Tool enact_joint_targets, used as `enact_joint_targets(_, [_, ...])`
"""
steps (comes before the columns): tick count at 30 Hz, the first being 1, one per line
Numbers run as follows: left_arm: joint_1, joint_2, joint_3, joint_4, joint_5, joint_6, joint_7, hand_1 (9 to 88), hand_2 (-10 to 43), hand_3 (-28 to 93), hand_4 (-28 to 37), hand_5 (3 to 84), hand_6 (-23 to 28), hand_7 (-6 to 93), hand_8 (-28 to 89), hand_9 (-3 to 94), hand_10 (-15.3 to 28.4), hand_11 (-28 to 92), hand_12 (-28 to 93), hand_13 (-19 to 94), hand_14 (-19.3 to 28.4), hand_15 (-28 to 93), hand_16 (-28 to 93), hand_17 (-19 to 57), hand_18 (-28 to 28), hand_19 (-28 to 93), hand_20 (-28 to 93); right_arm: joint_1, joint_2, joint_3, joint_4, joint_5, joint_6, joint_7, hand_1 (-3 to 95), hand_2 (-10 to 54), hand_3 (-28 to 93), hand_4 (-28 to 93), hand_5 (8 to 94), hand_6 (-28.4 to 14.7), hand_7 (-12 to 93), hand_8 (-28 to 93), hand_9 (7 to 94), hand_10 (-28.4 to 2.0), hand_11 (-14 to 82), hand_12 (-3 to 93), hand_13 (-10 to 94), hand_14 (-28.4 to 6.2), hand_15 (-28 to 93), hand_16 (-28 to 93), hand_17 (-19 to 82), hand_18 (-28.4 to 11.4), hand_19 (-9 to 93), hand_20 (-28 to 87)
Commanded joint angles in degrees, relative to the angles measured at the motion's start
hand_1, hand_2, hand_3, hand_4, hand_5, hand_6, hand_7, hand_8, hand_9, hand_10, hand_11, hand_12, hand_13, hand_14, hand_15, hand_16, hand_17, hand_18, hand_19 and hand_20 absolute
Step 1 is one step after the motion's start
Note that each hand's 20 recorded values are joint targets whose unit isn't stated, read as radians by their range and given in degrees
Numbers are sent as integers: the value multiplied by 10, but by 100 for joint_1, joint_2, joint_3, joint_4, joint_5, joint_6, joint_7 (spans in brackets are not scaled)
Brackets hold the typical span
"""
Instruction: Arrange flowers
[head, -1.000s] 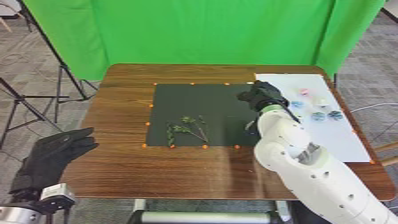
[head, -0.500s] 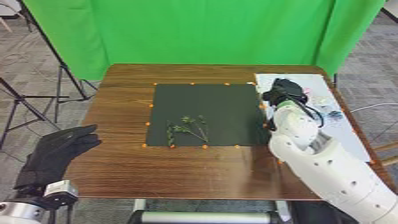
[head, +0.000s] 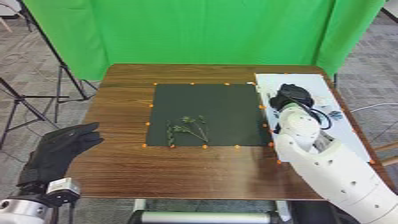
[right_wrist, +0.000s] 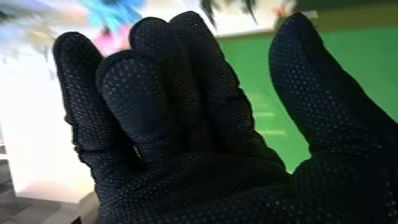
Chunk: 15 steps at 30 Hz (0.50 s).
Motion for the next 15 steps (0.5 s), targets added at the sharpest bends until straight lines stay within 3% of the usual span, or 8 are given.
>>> enact_joint_targets(1, [-16,-46,1,-7,21,-71,-81,317,33,785,-143,541,154,152,-93,450,221,430,112,305,262,634,-131,-88,205,585,149,-181,-109,51,261,-196,-254,70,299,-3,780,-224,661,-121,229,-88,603,-242,510,217,651,-162,771,198,398,-248,916,-211])
enact_joint_targets(2, [-92,-59,5,15,37,-115,-148,317,33,785,-143,541,155,152,-92,450,221,430,112,306,262,634,-131,-88,205,585,149,-211,-108,54,259,-189,-259,98,300,-5,779,-225,662,-121,230,-88,604,-241,511,217,651,-162,772,198,399,-248,916,-211])
enact_joint_targets(6, [-155,-84,16,23,44,-139,-197,318,34,783,-144,541,155,151,-92,450,222,429,112,305,262,634,-131,-88,204,585,149,-262,-206,39,331,-278,-321,57,309,-14,774,-228,668,-118,237,-86,606,-239,515,219,654,-160,775,198,401,-247,916,-211])
enact_joint_targets(15, [-235,-110,48,51,45,-174,-254,317,34,784,-143,541,156,150,-91,449,222,429,112,305,263,633,-131,-88,204,585,149,-351,-400,-116,420,-473,-378,46,322,-25,766,-232,684,-110,253,-88,616,-233,528,222,661,-154,780,199,408,-243,919,-210])
